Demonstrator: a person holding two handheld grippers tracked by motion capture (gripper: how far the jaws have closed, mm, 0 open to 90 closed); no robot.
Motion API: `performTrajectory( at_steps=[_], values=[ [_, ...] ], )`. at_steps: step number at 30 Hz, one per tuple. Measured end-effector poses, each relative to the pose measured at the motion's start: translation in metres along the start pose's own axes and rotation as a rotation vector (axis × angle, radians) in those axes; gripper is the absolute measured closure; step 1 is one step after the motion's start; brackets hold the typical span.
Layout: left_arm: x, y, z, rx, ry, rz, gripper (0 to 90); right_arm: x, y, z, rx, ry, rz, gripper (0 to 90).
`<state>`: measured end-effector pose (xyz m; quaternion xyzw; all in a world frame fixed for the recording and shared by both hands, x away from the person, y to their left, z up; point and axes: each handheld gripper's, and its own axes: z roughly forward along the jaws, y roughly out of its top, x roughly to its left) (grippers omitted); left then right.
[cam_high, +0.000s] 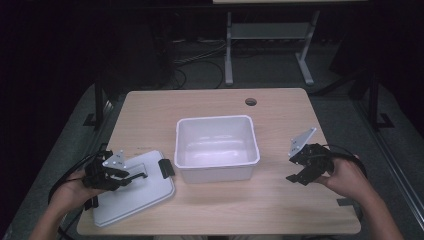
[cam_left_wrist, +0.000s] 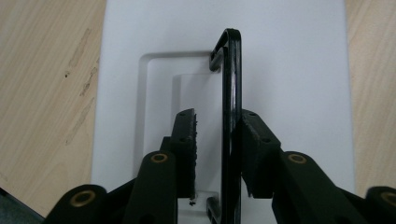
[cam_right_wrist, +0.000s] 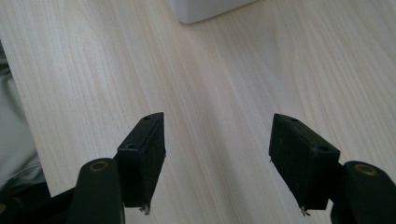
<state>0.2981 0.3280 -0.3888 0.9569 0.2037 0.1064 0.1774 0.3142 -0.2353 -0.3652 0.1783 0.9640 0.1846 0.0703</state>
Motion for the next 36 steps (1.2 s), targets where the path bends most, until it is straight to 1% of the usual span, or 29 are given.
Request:
performTrajectory(
  at_steps=[8,14,17,26,29,30,36],
  values=[
    [0.005,0.004,0.001,0.011,-0.002,-0.007,77.3,0.002,-0.012,0.008,0.000,0.007,0.019,35.1],
    [0.009,0.004,0.002,0.021,-0.013,-0.024,79.2,0.003,-0.021,0.011,-0.004,0.011,0.040,35.0],
    [0.010,0.005,0.003,0.023,-0.016,-0.021,80.6,0.004,-0.025,0.012,-0.009,0.012,0.046,35.1],
    [0.013,0.007,0.003,0.039,-0.026,-0.027,80.3,0.005,-0.024,0.013,-0.012,0.014,0.038,35.0],
    [0.013,0.008,0.002,0.048,-0.029,-0.023,80.0,0.005,-0.025,0.013,-0.012,0.015,0.042,35.1],
    [0.013,0.008,0.003,0.045,-0.031,-0.028,79.8,0.006,-0.025,0.013,-0.012,0.018,0.046,35.1],
    [0.015,0.011,0.004,0.070,-0.043,-0.015,80.6,0.005,-0.026,0.013,-0.016,0.017,0.046,35.1]
  ],
)
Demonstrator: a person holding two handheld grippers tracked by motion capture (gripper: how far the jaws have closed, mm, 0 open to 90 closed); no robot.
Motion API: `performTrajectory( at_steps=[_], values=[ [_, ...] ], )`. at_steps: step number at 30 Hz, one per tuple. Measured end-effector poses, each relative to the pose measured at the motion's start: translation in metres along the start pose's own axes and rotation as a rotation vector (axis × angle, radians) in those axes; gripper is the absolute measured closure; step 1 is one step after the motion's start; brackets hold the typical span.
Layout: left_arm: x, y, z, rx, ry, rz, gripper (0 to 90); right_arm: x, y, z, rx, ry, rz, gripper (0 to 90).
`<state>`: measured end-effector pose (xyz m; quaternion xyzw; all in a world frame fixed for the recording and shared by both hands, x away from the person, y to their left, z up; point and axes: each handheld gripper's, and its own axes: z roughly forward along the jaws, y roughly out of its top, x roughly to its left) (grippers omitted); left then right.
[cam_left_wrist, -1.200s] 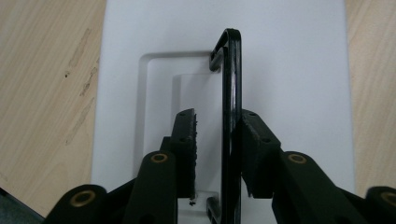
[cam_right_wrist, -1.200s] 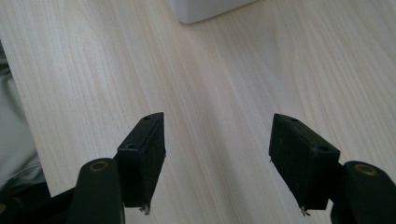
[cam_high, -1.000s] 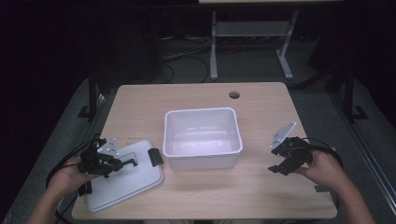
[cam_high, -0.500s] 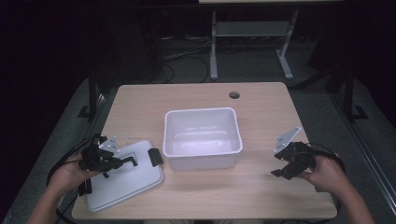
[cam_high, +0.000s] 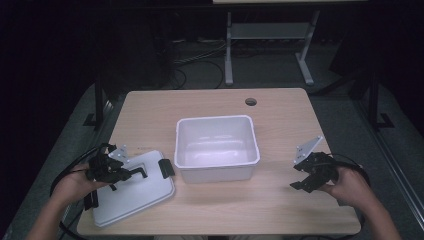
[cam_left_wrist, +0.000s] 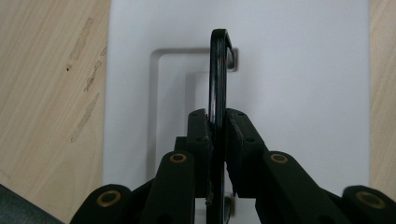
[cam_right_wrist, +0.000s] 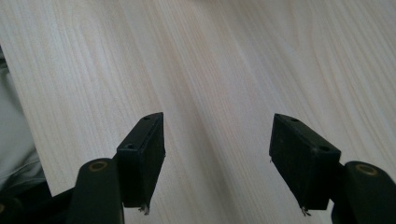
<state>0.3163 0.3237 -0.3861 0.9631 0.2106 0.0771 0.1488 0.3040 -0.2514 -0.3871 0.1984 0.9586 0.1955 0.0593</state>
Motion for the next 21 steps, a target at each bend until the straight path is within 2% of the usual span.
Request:
performTrajectory(
  at_steps=[16,21],
  values=[
    [0.0034,0.0052,-0.0002,0.026,-0.060,0.004,83.7,-0.0009,-0.0012,0.0033,0.000,0.001,-0.001,35.1],
    [0.0034,0.0072,-0.0001,0.032,-0.059,0.015,84.4,-0.0009,-0.0025,0.0038,-0.001,0.003,0.004,35.1]
  ],
)
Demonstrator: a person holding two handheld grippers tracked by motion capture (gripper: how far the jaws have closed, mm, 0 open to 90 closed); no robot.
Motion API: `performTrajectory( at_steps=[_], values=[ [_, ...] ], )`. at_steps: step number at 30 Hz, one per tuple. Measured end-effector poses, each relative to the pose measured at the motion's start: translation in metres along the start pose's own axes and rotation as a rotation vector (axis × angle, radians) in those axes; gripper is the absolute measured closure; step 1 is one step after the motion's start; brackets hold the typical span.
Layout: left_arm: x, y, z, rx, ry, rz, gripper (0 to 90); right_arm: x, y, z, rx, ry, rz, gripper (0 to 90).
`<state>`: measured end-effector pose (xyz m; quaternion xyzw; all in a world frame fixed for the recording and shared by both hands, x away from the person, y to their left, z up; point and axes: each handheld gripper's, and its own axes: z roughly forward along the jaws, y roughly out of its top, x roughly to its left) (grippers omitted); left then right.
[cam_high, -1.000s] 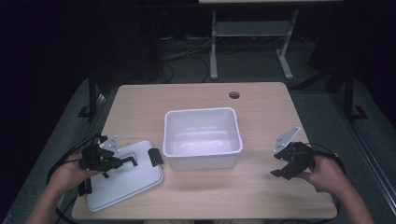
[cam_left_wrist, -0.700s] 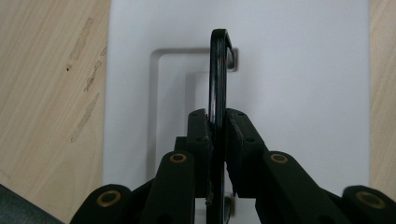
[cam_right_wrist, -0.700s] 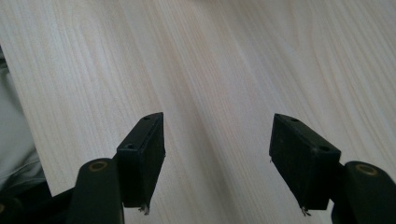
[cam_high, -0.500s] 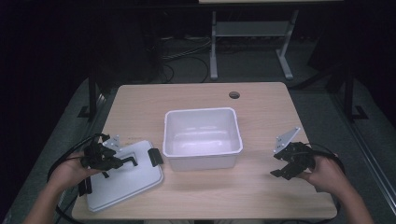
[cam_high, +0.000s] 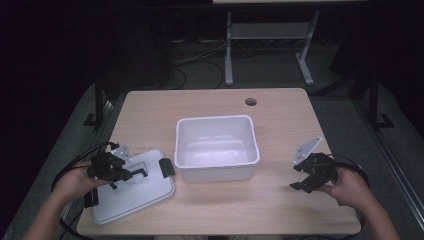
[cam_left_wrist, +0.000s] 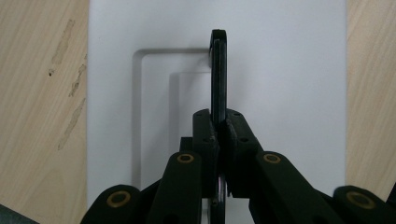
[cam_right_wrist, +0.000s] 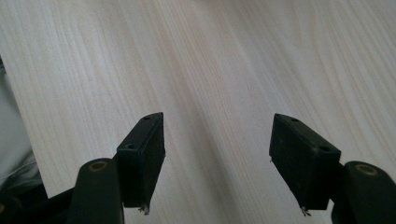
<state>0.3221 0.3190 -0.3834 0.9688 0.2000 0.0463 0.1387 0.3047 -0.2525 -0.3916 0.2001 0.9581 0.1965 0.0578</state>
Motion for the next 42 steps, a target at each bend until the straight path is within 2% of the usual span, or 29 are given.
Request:
performTrajectory(
  at_steps=[7,18,33,42],
  values=[
    [0.000,0.001,-0.001,0.005,-0.003,0.008,84.6,-0.001,-0.001,-0.001,-0.006,-0.003,-0.001,35.1],
    [0.000,-0.001,-0.014,-0.004,0.007,0.008,84.6,-0.001,-0.001,-0.001,-0.013,-0.006,0.005,35.1],
    [-0.003,-0.003,-0.048,-0.018,0.028,0.027,84.6,-0.001,0.000,-0.002,-0.020,-0.008,0.011,34.8],
    [-0.005,-0.004,-0.067,-0.026,0.038,0.033,84.6,-0.003,0.002,-0.002,-0.023,-0.013,0.017,31.3]
  ],
)
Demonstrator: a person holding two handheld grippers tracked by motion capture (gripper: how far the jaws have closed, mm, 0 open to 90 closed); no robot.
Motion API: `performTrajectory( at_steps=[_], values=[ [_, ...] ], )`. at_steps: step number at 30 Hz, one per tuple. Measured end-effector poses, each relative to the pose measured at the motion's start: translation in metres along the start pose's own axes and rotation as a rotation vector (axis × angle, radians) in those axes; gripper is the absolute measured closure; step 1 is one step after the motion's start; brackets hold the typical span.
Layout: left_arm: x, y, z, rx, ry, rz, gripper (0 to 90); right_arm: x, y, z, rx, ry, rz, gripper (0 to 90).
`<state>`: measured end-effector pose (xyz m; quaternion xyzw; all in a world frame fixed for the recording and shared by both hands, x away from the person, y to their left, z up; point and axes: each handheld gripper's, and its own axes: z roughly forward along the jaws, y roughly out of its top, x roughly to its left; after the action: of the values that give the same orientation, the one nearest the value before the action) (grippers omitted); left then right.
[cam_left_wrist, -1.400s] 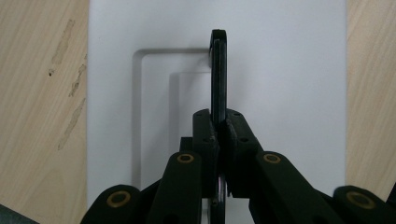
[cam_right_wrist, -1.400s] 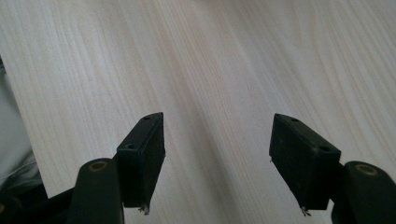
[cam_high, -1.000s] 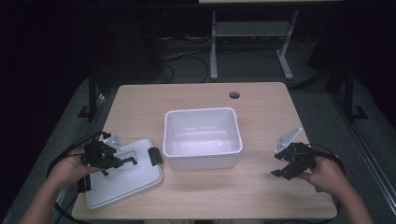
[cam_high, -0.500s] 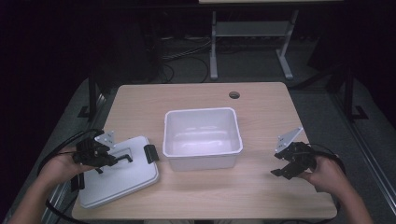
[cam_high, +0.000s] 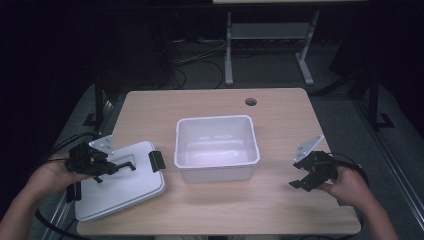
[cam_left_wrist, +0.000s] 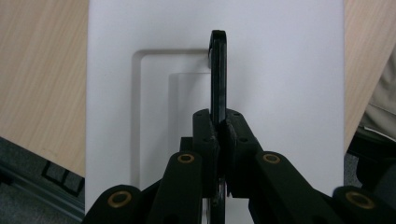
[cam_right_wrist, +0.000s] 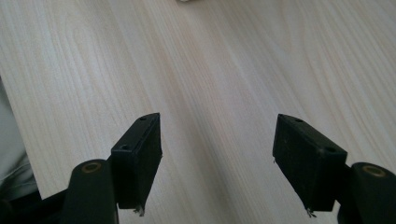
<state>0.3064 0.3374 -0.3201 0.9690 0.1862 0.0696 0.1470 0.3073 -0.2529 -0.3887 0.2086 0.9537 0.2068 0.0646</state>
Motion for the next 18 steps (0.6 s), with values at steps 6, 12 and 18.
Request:
performTrajectory(
  at_steps=[6,12,18],
  values=[
    [0.000,0.001,-0.017,-0.002,0.006,0.009,84.6,0.001,0.000,-0.002,-0.003,-0.013,0.004,28.0],
    [0.000,0.005,-0.033,-0.010,0.008,0.018,84.6,0.000,-0.002,-0.003,-0.008,-0.026,0.025,22.9],
    [0.002,0.010,-0.046,-0.015,0.005,0.022,84.6,-0.001,-0.004,-0.004,-0.012,-0.025,0.031,22.9]
  ],
)
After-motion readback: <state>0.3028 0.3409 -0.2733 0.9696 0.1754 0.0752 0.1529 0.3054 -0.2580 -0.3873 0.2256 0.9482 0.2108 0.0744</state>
